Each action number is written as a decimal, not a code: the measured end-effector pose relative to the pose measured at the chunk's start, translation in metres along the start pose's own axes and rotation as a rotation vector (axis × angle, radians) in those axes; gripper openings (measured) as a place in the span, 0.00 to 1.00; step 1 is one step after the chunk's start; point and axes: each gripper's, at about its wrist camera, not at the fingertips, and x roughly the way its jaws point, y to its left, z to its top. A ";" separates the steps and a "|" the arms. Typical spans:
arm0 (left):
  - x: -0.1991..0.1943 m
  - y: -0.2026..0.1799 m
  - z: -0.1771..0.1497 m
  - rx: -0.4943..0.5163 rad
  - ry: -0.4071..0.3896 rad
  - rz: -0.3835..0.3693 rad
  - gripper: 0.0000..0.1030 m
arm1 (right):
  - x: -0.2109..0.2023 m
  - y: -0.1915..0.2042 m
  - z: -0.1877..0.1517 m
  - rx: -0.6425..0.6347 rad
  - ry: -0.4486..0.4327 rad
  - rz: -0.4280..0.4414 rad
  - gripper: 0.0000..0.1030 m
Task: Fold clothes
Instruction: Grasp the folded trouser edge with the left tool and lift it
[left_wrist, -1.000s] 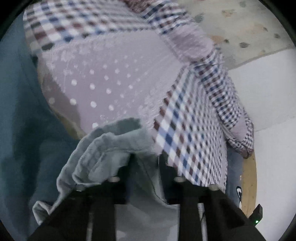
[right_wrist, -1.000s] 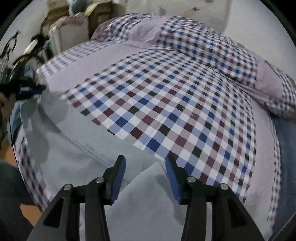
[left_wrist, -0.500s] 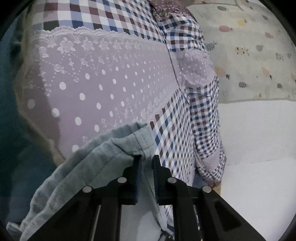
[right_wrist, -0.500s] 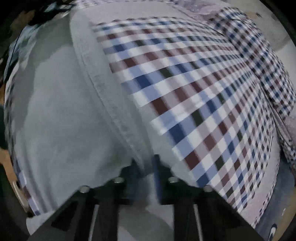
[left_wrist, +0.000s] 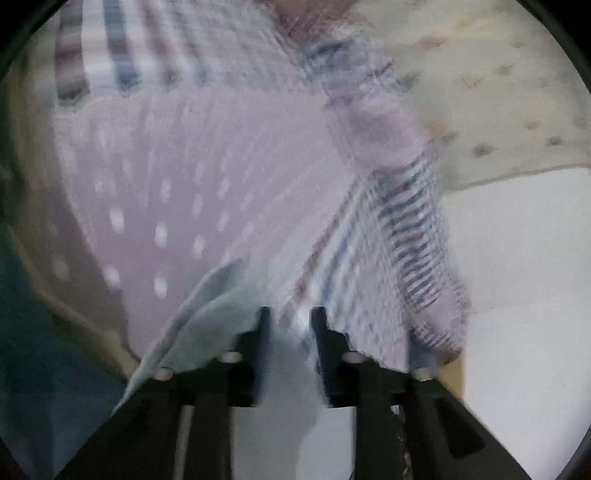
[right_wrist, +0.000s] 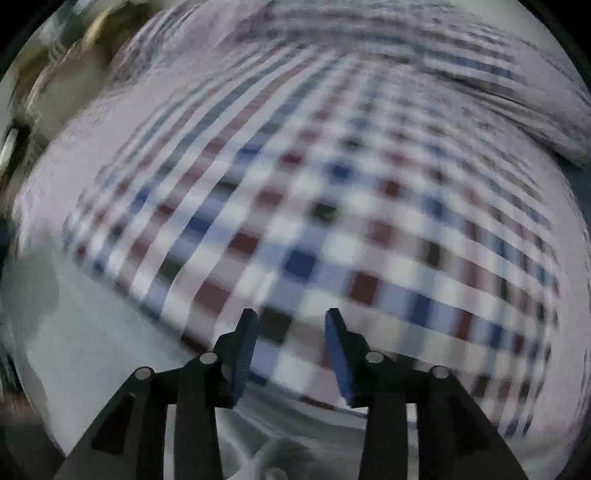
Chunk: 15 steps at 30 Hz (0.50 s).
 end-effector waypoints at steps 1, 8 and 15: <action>-0.005 0.001 -0.005 0.013 -0.001 0.012 0.85 | -0.009 -0.006 -0.002 0.034 -0.037 -0.001 0.41; -0.048 0.013 -0.053 0.109 0.014 0.136 0.86 | -0.057 0.023 -0.052 -0.056 -0.140 0.053 0.46; -0.091 0.026 -0.102 0.205 0.029 0.259 0.76 | -0.110 0.055 -0.127 -0.010 -0.212 0.096 0.51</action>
